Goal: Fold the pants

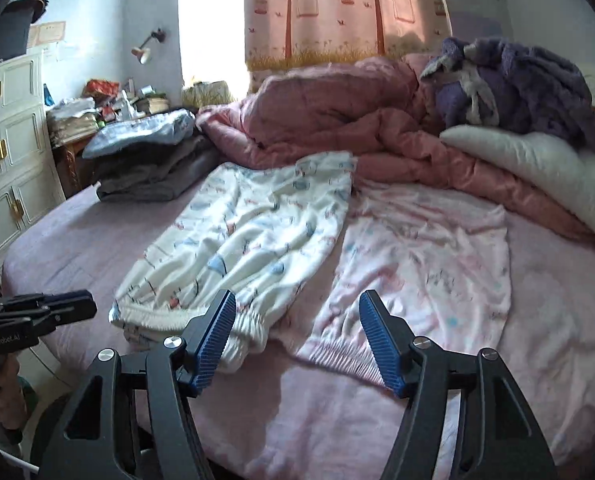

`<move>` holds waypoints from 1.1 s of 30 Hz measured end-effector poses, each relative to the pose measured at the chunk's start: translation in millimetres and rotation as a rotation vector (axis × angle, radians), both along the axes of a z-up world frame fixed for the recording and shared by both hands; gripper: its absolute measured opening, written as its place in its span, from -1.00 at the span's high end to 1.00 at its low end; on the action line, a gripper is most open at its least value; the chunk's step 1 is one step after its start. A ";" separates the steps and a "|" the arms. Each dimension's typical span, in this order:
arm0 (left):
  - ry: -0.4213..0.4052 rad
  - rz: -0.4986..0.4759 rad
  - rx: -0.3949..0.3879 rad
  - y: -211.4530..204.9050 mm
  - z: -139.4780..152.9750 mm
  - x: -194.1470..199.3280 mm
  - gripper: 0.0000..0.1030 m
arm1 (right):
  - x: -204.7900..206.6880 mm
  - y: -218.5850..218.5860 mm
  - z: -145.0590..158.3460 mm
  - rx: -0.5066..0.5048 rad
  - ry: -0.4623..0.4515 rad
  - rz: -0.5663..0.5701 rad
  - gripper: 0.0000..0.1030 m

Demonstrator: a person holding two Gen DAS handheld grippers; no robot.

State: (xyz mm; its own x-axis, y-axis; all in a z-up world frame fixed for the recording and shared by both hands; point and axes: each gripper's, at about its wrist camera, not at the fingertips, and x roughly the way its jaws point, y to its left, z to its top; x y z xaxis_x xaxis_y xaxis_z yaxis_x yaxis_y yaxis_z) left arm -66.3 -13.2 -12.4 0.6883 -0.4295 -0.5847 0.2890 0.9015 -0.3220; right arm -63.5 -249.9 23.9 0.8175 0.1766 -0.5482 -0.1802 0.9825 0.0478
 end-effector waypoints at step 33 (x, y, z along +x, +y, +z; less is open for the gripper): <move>0.095 0.092 0.126 -25.3 -17.7 24.4 0.07 | -2.0 33.6 -17.1 -0.027 0.012 0.041 0.68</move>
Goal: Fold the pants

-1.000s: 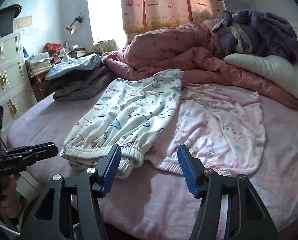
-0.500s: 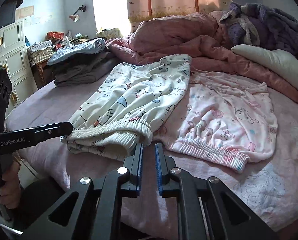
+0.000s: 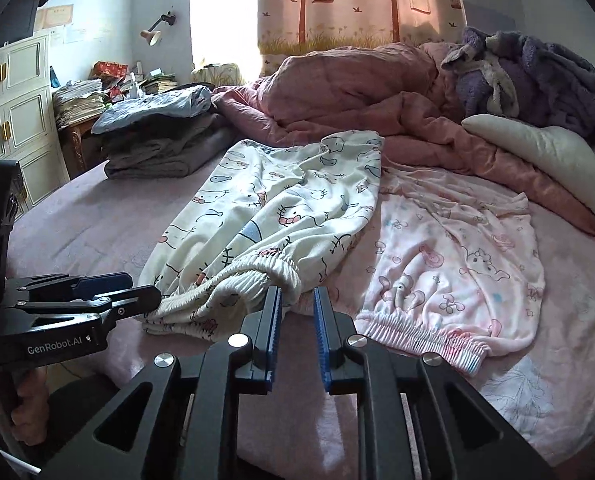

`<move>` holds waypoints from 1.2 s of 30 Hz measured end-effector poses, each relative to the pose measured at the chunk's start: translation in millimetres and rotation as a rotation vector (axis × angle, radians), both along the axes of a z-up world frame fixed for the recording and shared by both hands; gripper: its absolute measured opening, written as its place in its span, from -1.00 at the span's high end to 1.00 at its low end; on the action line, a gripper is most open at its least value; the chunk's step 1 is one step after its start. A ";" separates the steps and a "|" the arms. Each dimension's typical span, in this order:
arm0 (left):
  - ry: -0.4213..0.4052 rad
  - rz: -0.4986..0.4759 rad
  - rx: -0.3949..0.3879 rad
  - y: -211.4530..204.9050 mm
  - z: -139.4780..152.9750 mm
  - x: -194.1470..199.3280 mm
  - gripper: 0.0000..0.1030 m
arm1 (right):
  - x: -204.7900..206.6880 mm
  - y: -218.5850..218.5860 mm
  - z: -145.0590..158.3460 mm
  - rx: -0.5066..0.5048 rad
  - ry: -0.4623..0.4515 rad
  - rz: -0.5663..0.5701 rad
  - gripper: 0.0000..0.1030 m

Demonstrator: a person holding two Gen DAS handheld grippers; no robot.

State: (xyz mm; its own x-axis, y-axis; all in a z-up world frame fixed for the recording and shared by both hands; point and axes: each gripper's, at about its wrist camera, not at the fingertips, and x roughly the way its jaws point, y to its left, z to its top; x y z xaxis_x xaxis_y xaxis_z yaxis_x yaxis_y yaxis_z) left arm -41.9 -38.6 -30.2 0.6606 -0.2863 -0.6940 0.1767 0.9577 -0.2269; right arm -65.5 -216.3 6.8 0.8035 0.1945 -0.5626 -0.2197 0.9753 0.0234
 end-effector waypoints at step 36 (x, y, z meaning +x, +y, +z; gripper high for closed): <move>0.003 0.020 -0.030 4.2 -0.3 -1.3 0.02 | -19.2 -11.1 0.4 0.049 -0.004 -0.054 0.16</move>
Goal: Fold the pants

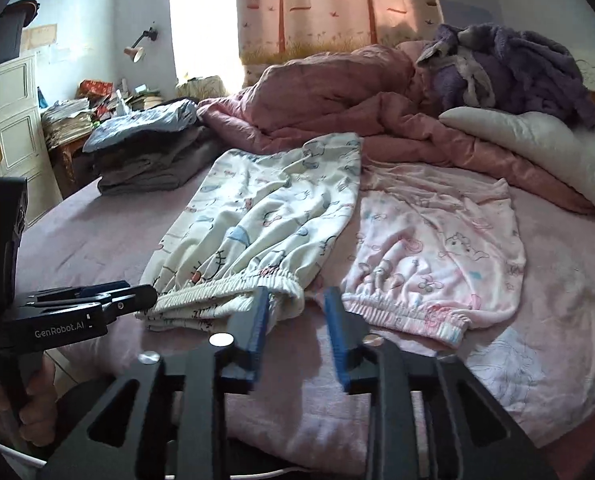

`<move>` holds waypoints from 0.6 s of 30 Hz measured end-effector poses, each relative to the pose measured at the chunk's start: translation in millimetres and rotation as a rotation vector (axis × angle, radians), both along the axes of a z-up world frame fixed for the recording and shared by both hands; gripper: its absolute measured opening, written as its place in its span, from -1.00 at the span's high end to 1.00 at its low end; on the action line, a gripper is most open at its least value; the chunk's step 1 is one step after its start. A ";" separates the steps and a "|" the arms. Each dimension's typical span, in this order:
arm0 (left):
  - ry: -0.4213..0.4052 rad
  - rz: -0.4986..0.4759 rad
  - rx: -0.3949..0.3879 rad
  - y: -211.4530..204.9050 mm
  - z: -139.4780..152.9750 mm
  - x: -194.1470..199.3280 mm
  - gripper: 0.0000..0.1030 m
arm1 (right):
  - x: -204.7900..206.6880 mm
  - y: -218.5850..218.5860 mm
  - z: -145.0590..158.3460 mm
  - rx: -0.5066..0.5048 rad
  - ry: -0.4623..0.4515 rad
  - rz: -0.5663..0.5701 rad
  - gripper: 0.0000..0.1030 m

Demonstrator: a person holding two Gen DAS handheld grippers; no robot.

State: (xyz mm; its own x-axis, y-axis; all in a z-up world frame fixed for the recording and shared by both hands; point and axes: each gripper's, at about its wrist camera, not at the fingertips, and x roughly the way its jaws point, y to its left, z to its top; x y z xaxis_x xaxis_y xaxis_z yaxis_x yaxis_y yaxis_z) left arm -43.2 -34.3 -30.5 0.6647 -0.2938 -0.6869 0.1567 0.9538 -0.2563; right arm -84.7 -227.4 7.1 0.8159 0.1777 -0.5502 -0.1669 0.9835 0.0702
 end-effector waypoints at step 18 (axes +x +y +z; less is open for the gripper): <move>-0.007 -0.005 0.062 -7.9 0.1 0.1 -0.08 | 34.6 12.6 -7.4 -0.061 0.035 0.040 0.67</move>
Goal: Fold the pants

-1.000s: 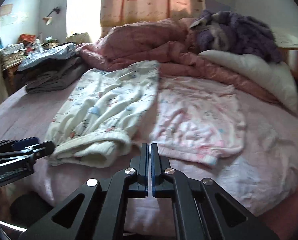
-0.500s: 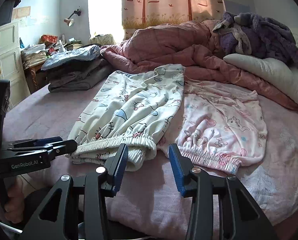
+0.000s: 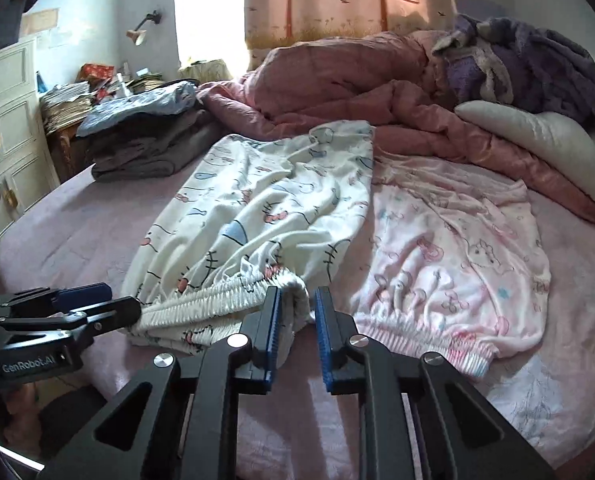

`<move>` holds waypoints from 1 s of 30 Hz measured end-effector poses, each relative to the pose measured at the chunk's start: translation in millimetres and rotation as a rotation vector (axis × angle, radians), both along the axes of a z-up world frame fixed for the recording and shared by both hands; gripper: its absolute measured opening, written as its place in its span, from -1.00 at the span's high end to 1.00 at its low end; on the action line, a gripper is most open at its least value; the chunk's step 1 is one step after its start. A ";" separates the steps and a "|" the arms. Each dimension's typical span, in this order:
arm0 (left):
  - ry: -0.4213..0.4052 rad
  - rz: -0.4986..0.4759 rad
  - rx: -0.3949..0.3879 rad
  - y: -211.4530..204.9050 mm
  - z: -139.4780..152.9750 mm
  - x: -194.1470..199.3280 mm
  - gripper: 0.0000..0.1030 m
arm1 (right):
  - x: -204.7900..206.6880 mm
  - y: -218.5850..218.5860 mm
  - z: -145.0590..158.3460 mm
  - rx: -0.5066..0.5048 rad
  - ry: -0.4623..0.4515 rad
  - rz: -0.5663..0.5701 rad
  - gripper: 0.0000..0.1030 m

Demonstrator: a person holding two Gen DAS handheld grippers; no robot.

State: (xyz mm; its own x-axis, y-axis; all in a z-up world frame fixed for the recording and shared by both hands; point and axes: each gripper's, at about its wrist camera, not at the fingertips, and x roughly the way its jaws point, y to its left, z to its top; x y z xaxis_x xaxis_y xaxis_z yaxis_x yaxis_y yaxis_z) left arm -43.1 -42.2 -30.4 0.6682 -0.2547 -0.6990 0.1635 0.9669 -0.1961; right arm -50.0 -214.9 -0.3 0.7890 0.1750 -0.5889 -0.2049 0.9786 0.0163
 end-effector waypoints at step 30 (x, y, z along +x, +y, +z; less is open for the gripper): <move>0.038 0.042 -0.075 15.1 -3.9 5.5 -0.25 | -20.3 12.1 -25.4 -0.136 -0.169 0.077 0.79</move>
State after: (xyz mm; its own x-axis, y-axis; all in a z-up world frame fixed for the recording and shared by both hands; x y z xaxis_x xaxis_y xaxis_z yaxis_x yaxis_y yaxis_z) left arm -37.6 -27.1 -34.4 0.6527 -0.2793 -0.7043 0.1139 0.9552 -0.2733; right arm -70.3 -202.8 -25.6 0.8658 0.1667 -0.4719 -0.2681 0.9507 -0.1560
